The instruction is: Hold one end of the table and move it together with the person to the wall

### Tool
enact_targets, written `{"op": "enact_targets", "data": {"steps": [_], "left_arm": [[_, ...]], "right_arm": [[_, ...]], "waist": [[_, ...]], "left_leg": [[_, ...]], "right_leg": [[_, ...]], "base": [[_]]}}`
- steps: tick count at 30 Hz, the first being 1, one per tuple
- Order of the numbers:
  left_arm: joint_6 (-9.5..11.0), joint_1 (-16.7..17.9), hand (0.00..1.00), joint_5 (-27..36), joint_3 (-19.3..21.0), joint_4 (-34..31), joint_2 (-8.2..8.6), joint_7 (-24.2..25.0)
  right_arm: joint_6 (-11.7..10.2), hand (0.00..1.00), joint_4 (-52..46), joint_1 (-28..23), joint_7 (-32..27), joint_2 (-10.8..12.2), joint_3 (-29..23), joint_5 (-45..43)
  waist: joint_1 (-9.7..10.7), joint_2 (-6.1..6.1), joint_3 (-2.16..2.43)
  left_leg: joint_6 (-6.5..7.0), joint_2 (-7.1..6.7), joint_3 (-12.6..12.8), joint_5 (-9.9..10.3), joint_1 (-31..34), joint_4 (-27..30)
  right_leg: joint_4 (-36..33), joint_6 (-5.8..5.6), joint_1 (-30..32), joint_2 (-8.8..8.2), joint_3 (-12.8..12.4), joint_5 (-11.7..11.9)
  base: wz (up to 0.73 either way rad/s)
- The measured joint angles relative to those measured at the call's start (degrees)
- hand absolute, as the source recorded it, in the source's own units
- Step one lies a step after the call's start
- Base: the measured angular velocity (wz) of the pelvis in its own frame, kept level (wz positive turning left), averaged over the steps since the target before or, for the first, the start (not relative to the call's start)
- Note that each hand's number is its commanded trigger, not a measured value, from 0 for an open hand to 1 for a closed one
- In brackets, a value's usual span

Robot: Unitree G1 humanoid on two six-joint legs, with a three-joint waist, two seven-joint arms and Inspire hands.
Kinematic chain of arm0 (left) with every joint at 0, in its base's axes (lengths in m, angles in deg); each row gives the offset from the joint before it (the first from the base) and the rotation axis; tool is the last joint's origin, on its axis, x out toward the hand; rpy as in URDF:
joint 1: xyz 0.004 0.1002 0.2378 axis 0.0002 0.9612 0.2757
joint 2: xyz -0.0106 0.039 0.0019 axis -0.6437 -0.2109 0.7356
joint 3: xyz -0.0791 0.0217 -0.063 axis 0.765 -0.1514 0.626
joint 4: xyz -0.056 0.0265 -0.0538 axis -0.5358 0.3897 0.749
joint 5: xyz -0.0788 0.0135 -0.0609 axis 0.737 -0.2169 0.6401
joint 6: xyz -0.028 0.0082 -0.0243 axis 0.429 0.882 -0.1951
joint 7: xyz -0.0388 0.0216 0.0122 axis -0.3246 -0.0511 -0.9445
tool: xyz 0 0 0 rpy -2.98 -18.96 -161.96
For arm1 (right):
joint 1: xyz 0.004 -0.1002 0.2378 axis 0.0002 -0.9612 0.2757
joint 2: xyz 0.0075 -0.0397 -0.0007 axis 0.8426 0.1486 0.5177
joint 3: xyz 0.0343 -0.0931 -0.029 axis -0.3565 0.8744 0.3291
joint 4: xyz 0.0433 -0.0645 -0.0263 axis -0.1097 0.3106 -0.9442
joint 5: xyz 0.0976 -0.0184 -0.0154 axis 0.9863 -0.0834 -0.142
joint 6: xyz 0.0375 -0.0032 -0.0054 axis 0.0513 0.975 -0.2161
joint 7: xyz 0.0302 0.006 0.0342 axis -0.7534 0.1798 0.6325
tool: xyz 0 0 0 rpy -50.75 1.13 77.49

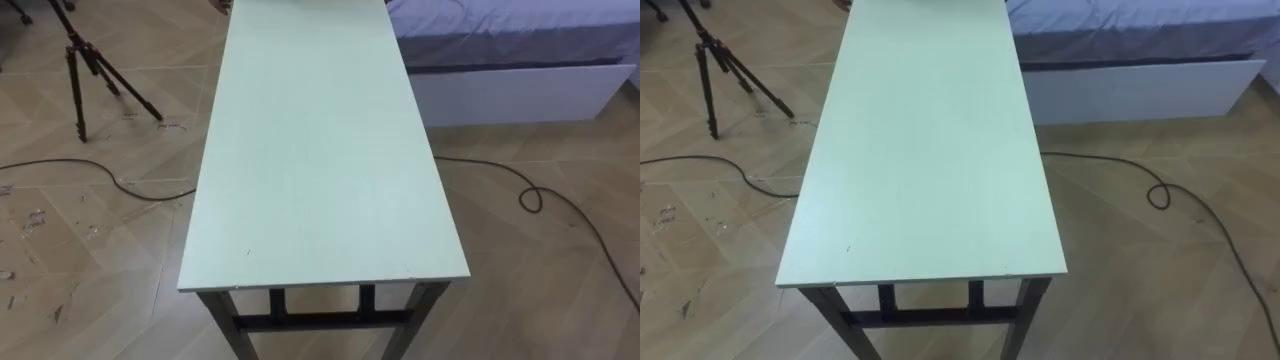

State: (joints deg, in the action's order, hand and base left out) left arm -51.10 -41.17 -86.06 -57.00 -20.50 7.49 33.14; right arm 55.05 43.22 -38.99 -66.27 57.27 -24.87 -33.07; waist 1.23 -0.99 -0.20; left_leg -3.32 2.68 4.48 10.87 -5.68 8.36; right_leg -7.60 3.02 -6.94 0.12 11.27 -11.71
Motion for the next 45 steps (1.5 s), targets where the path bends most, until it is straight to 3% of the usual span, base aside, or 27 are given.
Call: {"op": "enact_targets", "data": {"steps": [7,12,18,21,24,27,29,32,35,41,45], "left_arm": [[0.0,0.0,0.00,0.8,0.0,0.0,0.00,0.0],[-0.1,-0.1,0.00,5.4,0.3,0.2,0.44,0.8],[-0.6,-0.3,0.00,16.0,0.5,-0.2,0.55,8.1],[-1.3,-0.3,0.00,23.5,0.7,-2.7,0.56,11.4],[-1.8,1.1,0.00,30.8,-0.7,-9.3,0.02,14.2],[-2.4,3.0,0.00,36.0,-4.7,-18.8,-1.09,16.7],[-2.4,4.8,0.00,38.1,-8.7,-25.7,-1.91,18.6],[-2.5,6.3,0.00,41.8,-11.5,-29.6,-2.32,19.3],[-2.9,8.3,0.00,45.6,-15.1,-34.7,-4.60,19.5],[-4.5,9.8,0.00,57.1,-20.7,-45.1,-4.67,20.1],[-4.5,9.6,0.00,61.1,-21.5,-48.0,-4.61,21.3]], "right_arm": [[0.0,0.00,0.4,0.3,0.5,0.0,0.0,0.0],[1.1,0.00,0.5,0.6,1.0,0.0,0.1,1.7],[1.9,0.00,-1.5,0.4,5.8,-0.1,0.0,5.9],[2.1,0.00,-8.5,-0.9,8.3,-0.4,-1.8,9.4],[2.0,0.00,-17.1,-3.1,9.7,-0.6,-2.3,14.8],[1.8,0.00,-26.4,-6.3,11.6,-0.6,-0.8,18.7],[2.3,0.00,-33.1,-9.7,12.1,-1.4,2.2,21.4],[2.7,0.00,-37.3,-11.9,14.5,-2.1,6.5,23.3],[3.5,0.00,-41.0,-12.5,15.5,-2.2,10.0,27.0],[4.9,0.00,-50.8,-12.5,18.9,-2.6,13.5,32.1],[5.4,0.00,-52.4,-12.4,19.9,-2.6,14.4,33.7]], "waist": [[0.0,0.03,0.00],[-0.3,-0.04,-0.09],[-1.0,0.20,-0.11],[-1.1,0.59,-0.07],[-1.2,0.70,-0.04],[-1.1,0.96,-0.11],[-1.4,1.08,-0.13],[-1.3,1.18,-0.20],[-1.2,1.26,-0.38],[-1.1,1.35,-0.53],[-0.3,1.29,-0.50]], "left_leg": [[0.00,0.00,0.0,0.0,0.0,-0.1],[0.02,0.00,0.0,0.0,0.0,-0.1],[0.28,-0.03,0.2,0.2,1.5,1.2],[0.28,-0.03,0.2,0.2,2.0,1.3],[0.28,-0.08,0.1,0.2,2.2,1.2],[0.28,-0.03,0.1,0.2,2.6,1.3],[0.28,0.02,0.1,0.2,2.7,1.2],[0.28,0.02,0.2,0.2,2.6,1.1],[0.29,-0.05,0.2,0.2,2.6,1.0],[0.54,-0.40,0.1,0.3,2.8,1.3],[0.62,-0.43,0.1,0.2,2.7,1.5]], "right_leg": [[0.0,0.00,0.0,0.00,0.1,0.0],[-0.1,-0.01,0.0,-0.02,0.0,0.0],[-0.2,-0.08,1.0,-0.18,0.0,0.0],[-0.3,-0.11,1.5,-0.20,0.1,0.0],[-0.3,-0.12,1.5,-0.24,0.3,0.0],[-1.0,-0.13,1.7,-0.28,0.9,0.0],[-1.3,-0.14,2.0,-0.32,1.3,0.0],[-1.3,-0.16,2.0,-0.39,1.3,0.0],[-1.3,-0.17,1.9,-0.47,1.4,0.0],[-1.8,-0.51,2.0,-0.86,1.6,-0.2],[-2.1,-0.58,2.0,-0.92,1.6,-0.2]], "base": [[0.00],[0.00],[0.00],[0.02],[0.03],[0.09],[0.00],[-0.06],[0.05],[0.03],[0.00]]}}
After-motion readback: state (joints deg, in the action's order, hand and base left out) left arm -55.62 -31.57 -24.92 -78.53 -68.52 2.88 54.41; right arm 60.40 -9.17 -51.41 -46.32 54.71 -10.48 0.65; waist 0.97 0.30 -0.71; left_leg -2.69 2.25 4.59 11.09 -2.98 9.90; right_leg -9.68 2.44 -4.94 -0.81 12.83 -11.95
